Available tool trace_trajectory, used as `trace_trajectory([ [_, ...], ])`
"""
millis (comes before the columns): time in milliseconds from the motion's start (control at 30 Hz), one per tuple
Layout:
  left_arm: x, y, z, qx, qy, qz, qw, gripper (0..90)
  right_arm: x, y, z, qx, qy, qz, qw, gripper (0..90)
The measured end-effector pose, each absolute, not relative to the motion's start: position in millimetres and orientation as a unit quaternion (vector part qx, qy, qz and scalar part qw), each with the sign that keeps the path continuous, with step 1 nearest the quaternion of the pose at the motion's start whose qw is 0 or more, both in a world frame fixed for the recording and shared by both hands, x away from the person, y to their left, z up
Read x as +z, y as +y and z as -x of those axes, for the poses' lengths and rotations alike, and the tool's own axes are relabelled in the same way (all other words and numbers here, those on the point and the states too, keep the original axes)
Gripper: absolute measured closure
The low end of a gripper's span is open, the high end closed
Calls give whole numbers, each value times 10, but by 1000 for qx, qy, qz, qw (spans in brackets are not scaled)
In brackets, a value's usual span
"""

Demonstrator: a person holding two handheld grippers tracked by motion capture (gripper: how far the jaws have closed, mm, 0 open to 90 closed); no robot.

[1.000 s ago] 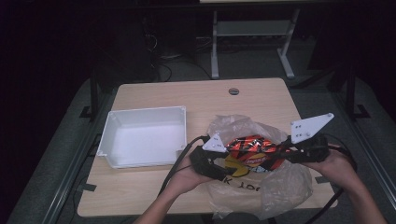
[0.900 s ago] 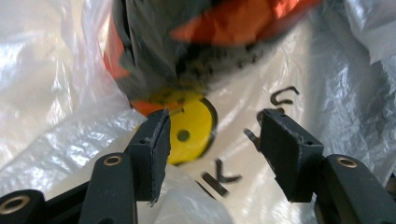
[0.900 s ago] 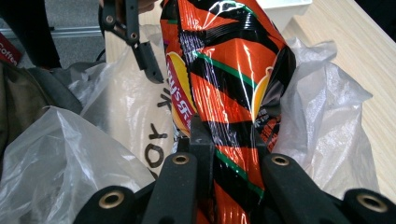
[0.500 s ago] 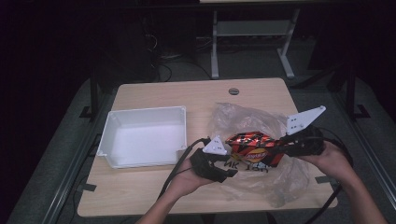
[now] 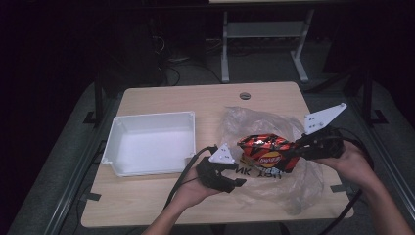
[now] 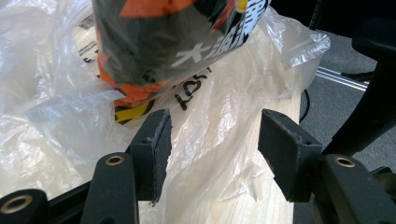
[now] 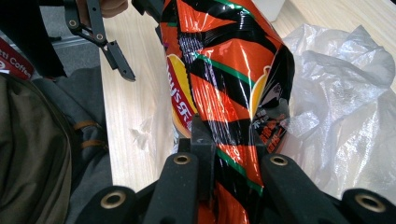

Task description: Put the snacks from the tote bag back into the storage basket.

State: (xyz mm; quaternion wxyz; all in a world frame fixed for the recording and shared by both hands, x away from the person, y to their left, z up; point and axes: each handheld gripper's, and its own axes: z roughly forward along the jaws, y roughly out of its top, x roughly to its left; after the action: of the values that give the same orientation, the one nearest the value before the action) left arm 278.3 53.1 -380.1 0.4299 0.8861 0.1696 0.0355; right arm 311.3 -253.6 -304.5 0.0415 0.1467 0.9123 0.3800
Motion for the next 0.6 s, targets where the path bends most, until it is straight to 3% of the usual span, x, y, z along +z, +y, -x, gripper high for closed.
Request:
trace_trajectory([
  [600, -3763, 722, -2684, 48, 176, -882, 433, 418, -2822, -2590, -3135, 399, 904, -151, 27, 815],
])
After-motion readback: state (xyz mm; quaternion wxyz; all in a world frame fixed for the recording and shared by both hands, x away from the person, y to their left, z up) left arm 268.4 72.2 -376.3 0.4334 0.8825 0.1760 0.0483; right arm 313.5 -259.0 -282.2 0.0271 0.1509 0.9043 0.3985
